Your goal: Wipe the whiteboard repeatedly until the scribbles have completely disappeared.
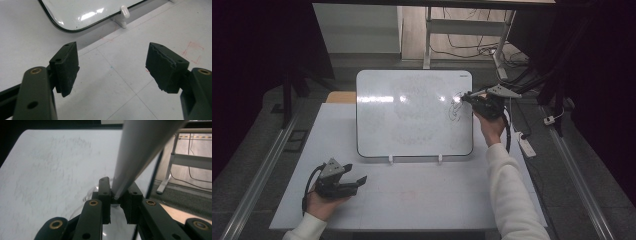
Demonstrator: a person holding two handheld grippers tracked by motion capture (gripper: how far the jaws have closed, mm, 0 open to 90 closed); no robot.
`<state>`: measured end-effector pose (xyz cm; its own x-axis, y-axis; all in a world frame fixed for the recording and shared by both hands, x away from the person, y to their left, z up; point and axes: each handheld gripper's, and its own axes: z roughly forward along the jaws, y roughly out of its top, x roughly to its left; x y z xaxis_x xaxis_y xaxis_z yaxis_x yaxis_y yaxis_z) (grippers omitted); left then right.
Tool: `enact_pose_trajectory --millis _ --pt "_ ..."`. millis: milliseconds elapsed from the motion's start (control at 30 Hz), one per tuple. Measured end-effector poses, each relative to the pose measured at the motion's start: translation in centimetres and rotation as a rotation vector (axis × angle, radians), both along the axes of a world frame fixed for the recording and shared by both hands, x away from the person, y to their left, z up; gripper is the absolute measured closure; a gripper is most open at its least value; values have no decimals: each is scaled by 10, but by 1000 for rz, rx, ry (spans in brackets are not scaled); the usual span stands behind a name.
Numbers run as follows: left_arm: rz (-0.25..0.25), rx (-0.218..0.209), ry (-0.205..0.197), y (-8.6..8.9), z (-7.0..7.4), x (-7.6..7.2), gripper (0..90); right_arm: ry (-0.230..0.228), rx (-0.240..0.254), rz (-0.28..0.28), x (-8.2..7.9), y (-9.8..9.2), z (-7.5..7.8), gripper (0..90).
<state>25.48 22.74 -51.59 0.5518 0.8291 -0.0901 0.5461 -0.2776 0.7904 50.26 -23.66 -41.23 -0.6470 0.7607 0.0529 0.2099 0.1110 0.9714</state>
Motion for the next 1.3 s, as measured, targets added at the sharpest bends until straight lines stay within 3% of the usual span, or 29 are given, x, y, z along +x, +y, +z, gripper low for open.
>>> enact_pose_trajectory --millis 100,133,167,200,233,267,300,367,400,467,600,633,667,733,767,800,833,900,933,967,1000,1067,1100,1133,1167,1233,1267,1300 --pt "2 -2 1 1 0 0 274 10 -7 46 1 10 -2 776" --pt "1 -3 0 1 0 0 274 -12 -54 56 1 16 -1 776" --pt "2 -2 -1 1 0 0 274 -12 -54 56 1 16 -1 776" --pt "1 -1 0 1 0 0 273 -8 -37 45 4 14 0 776" --pt "1 0 0 1 0 0 274 -14 16 -32 9 5 6 776" --pt "-1 -1 0 0 0 0 274 -14 16 -32 9 5 6 776" --pt "-3 -1 -2 0 0 0 274 -9 69 -62 14 0 10 776" --pt "-3 -1 -5 0 1 -1 274 -7 69 -59 15 2 10 777" --pt "-3 -3 -6 1 1 -1 274 3 26 11 12 11 7 777" --pt "0 -6 -3 1 0 0 274 -3 -21 51 9 18 5 777" --pt "-4 0 -3 0 0 -1 274 -9 16 -15 13 9 9 776" --pt "-5 -1 -5 0 1 -1 274 -3 78 -57 16 0 10 776" --pt "-5 -2 -6 0 1 -1 274 5 97 -55 16 -1 9 776" --pt "-4 -1 -4 0 0 0 274 15 89 -35 14 1 7 777" --pt "-3 -3 -2 0 0 0 274 22 64 5 12 7 4 776" --pt "-1 -3 -1 1 0 1 274 28 3 84 6 18 -1 777" --pt "-1 -3 0 1 0 1 274 17 -21 88 4 20 -1 776" --pt "-2 -2 -1 0 0 0 274 18 -23 83 5 18 0 776" --pt "-3 -1 -1 0 0 0 274 0 16 -3 8 8 5 776" --pt "-4 0 -2 -1 0 0 274 1 54 -33 11 3 7 776" --pt "-4 1 -5 -1 0 -1 274 11 81 -31 12 1 7 776" --pt "-5 -2 -5 -1 1 -1 274 15 74 -17 11 4 5 776" --pt "-2 -2 -1 0 0 0 274 19 8 62 6 17 0 776" --pt "-2 -2 -1 0 0 0 274 19 8 62 6 17 0 776" --pt "-1 -3 1 0 0 1 274 4 -40 100 1 27 -3 776" --pt "-1 -1 2 0 0 1 274 4 -42 95 2 26 -2 776" --pt "-2 -1 0 0 0 0 274 -5 -1 26 6 18 2 776" --pt "-4 -1 -2 -1 0 0 274 -8 26 -5 8 13 4 776"
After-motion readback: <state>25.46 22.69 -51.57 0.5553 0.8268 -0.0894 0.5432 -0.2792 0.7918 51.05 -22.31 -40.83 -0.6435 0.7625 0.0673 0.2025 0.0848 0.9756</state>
